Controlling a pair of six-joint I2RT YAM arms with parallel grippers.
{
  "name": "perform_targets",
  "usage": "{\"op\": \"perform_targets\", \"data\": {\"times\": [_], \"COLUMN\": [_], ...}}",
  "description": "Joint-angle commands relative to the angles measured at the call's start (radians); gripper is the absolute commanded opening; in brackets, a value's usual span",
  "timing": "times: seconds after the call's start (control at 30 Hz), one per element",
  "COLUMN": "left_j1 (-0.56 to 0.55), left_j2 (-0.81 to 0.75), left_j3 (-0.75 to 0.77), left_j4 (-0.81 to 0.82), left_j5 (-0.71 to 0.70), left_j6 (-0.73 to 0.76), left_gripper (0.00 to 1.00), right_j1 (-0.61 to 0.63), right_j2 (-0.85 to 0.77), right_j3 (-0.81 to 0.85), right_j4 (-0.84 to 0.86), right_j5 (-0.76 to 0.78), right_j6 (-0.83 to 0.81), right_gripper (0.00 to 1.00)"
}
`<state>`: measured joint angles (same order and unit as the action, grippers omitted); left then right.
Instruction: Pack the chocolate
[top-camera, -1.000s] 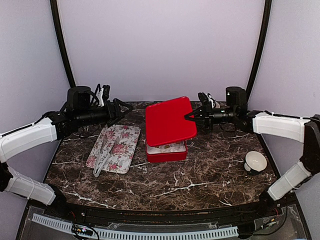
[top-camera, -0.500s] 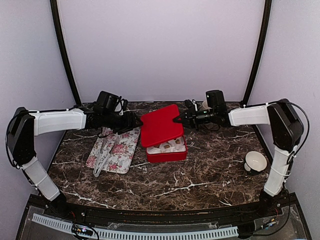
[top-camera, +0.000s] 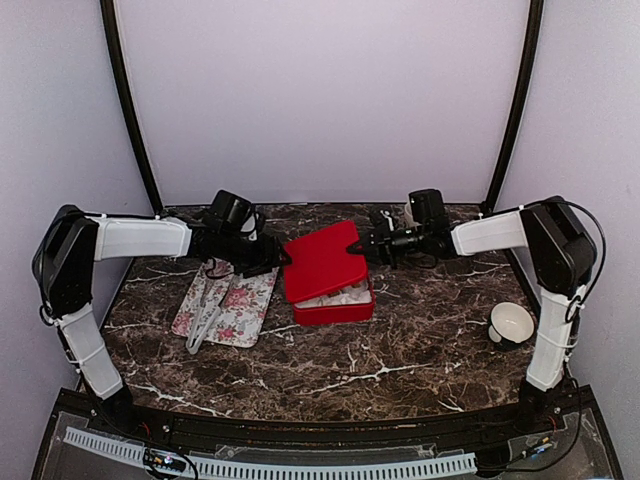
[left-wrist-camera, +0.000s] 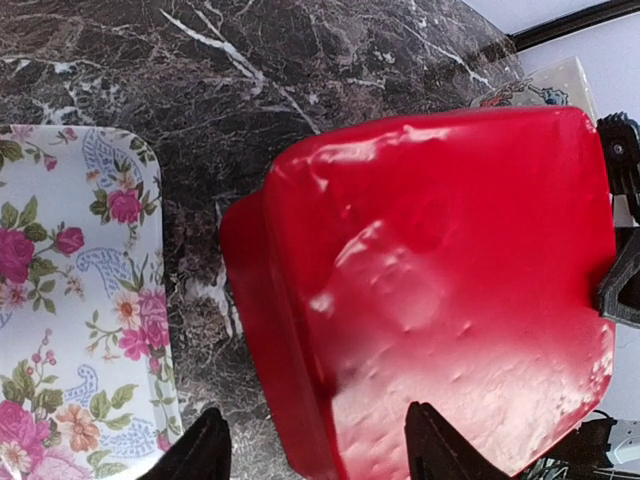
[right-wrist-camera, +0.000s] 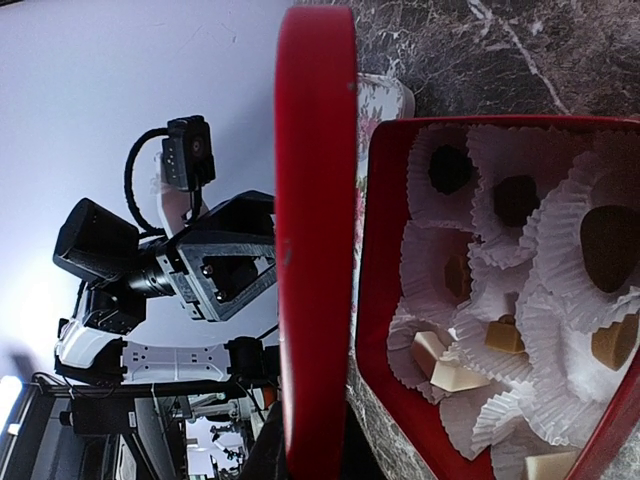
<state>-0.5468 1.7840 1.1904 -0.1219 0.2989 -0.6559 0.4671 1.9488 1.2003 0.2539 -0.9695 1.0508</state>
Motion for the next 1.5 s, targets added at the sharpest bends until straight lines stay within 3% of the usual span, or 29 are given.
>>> {"op": "perform_targets", "data": {"times": [0.0, 0.2, 0.43, 0.6, 1.03, 1.3, 1.47], "left_j1": [0.004, 0.003, 0.004, 0.007, 0.007, -0.001, -0.002], "left_j2": [0.032, 0.061, -0.013, -0.053, 0.052, 0.136, 0.146], "left_j3": [0.030, 0.049, 0.027, 0.021, 0.028, 0.099, 0.105], "left_j4": [-0.017, -0.036, -0.025, -0.029, 0.016, -0.039, -0.052], "left_j5": [0.060, 0.066, 0.007, -0.015, 0.082, 0.108, 0.098], "left_j6": [0.032, 0.055, 0.051, 0.051, 0.032, 0.080, 0.088], "left_gripper": [0.59, 0.56, 0.58, 0.60, 0.60, 0.51, 0.40], "right_j1": [-0.018, -0.021, -0.002, 0.011, 0.001, -0.021, -0.030], "right_j2": [0.017, 0.021, 0.002, 0.006, 0.027, 0.043, 0.037], "right_j3": [0.003, -0.015, -0.020, -0.023, -0.088, -0.065, -0.019], "right_j4": [0.009, 0.025, 0.148, 0.133, 0.047, -0.022, -0.141], "right_j5": [-0.023, -0.034, -0.051, -0.034, 0.014, 0.025, 0.061], "right_j6": [-0.042, -0.037, 0.085, 0.084, -0.014, -0.069, -0.146], "right_gripper": [0.00, 0.00, 0.00, 0.00, 0.00, 0.00, 0.09]}}
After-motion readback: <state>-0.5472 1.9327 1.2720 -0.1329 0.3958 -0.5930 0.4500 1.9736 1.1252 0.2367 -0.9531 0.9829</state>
